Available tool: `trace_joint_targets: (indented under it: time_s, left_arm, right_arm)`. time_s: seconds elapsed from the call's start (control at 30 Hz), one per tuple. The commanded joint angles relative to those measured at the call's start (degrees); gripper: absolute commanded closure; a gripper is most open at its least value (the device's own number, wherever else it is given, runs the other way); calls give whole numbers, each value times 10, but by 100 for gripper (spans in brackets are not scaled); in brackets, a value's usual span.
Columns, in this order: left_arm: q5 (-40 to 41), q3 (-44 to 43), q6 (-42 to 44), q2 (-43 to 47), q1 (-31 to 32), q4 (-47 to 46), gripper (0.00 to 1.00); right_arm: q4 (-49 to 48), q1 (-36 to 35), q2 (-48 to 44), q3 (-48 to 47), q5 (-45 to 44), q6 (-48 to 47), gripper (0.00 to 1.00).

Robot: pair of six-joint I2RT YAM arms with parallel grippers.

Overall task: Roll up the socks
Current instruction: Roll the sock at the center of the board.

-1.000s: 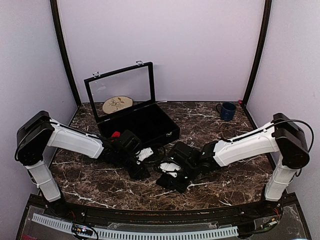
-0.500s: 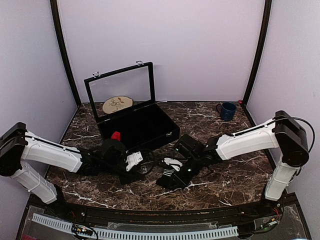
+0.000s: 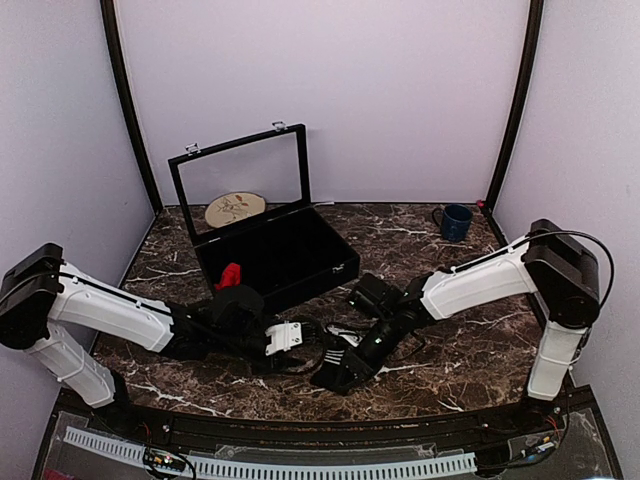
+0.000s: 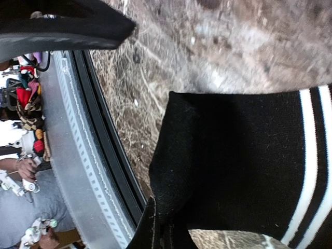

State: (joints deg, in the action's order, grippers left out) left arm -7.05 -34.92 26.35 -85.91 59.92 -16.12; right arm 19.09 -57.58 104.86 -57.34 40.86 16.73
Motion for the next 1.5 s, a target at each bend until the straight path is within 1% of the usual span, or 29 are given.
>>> trace_joint_targets:
  time_s: [0.0,0.2,0.43,0.57,0.67,0.8,0.87,1.03,1.47]
  left_arm:
    - [-36,-24,44,5,11,-3,53]
    - [-65,-46,92,4,37,45,53]
    - [-72,-42,125,1,77,83,57]
    - [-66,-48,140,-16,98,95,58]
    - [-47,-52,148,-32,108,88,59]
    - [0,-58,157,-56,115,68,59]
    - [29,-60,161,-67,117,54,59]
    - [64,-57,170,-76,119,12,58]
    - [35,-71,195,-95,122,51,61]
  right_arm:
    - [-29,4,11,12,51,20,100]
    - [-30,5,33,1,69,23,100]
    - [-27,8,47,-11,70,22,100]
    - [-27,8,47,-11,73,22,100]
    - [-26,9,47,-13,77,21,100]
    - [-26,9,48,-14,81,21,100]
    - [-26,9,48,-14,83,21,100]
    - [-24,9,50,-14,87,19,100]
    - [-20,15,54,-20,99,13,100]
